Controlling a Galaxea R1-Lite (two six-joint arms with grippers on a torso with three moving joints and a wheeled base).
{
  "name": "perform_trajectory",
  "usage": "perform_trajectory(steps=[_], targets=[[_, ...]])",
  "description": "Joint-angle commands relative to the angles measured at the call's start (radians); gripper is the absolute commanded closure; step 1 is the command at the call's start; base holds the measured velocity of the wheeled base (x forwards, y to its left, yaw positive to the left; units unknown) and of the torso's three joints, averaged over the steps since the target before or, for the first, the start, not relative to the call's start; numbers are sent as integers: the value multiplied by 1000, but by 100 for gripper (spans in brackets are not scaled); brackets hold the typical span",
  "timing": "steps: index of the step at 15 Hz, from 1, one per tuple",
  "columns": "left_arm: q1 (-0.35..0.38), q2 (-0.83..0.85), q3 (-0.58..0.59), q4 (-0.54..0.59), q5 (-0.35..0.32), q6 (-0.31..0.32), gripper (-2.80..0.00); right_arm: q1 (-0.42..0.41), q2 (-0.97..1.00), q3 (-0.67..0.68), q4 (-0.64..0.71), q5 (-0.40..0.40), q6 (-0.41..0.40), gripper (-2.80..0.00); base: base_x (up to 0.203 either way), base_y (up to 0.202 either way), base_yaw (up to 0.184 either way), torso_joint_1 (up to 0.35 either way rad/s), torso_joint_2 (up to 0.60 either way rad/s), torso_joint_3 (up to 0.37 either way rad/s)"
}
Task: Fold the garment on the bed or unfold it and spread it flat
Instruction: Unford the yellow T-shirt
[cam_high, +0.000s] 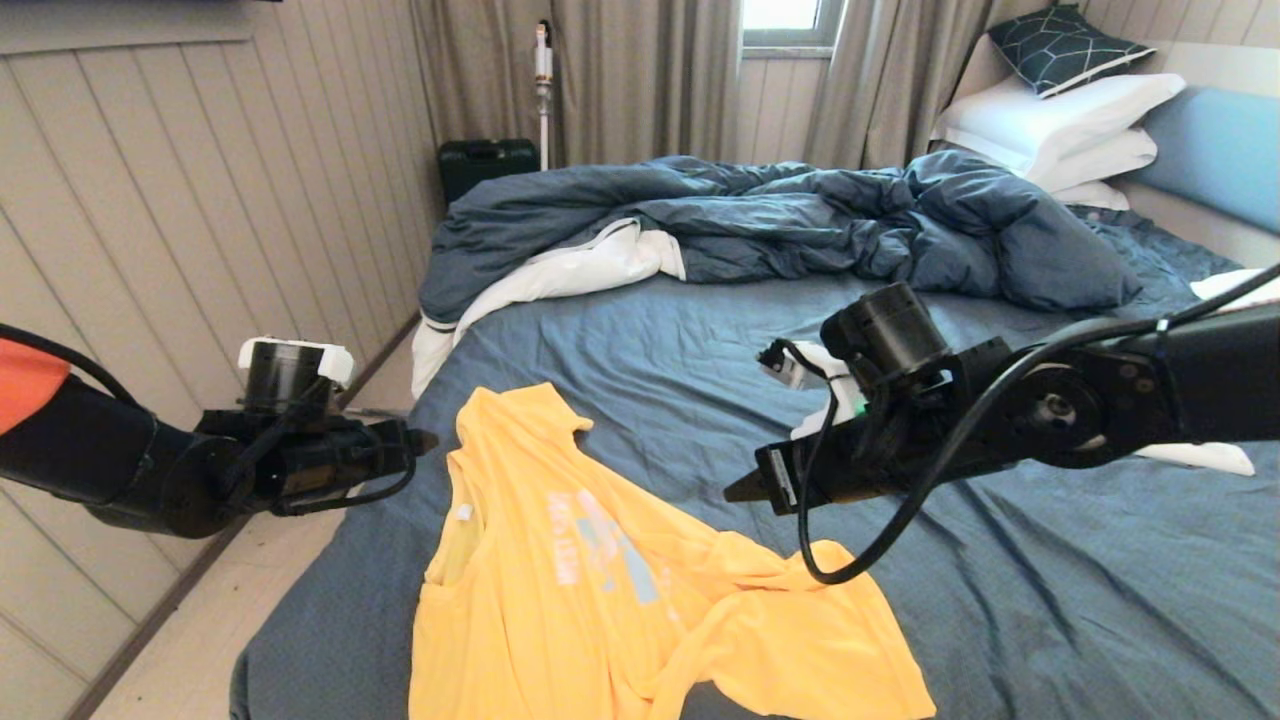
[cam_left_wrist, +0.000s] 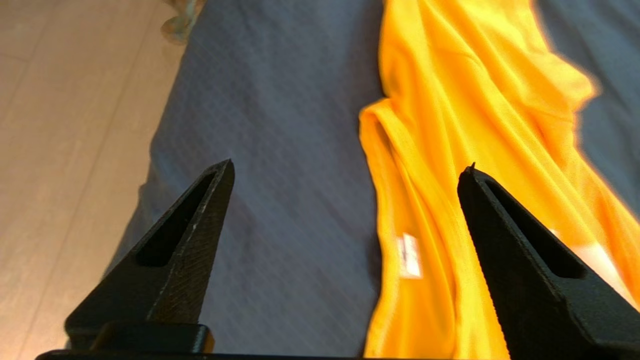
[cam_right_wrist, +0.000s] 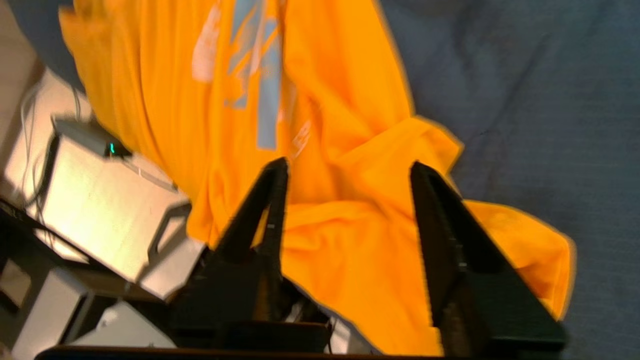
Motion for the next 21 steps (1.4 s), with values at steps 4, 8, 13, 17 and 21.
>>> perform_trajectory(steps=[4,8,13,17,21], targets=[[-23,12,62,-53,0,-12,-280,107,112,-47,58,-79,-37,-280,0,0,0,0,0,0],[-34,19,139,-175,-4,-9,-280,172,157,-15,48,-254,-120,-280,0,0,0,0,0,0],[-34,19,152,-192,-3,-11,-280,179,215,-69,48,-306,-122,-280,0,0,0,0,0,0],[-33,10,160,-192,-1,-11,-280,178,303,-169,49,-325,-115,-280,0,0,0,0,0,0],[-33,10,160,-195,2,-12,-280,172,355,-244,55,-323,-112,-280,0,0,0,0,0,0]])
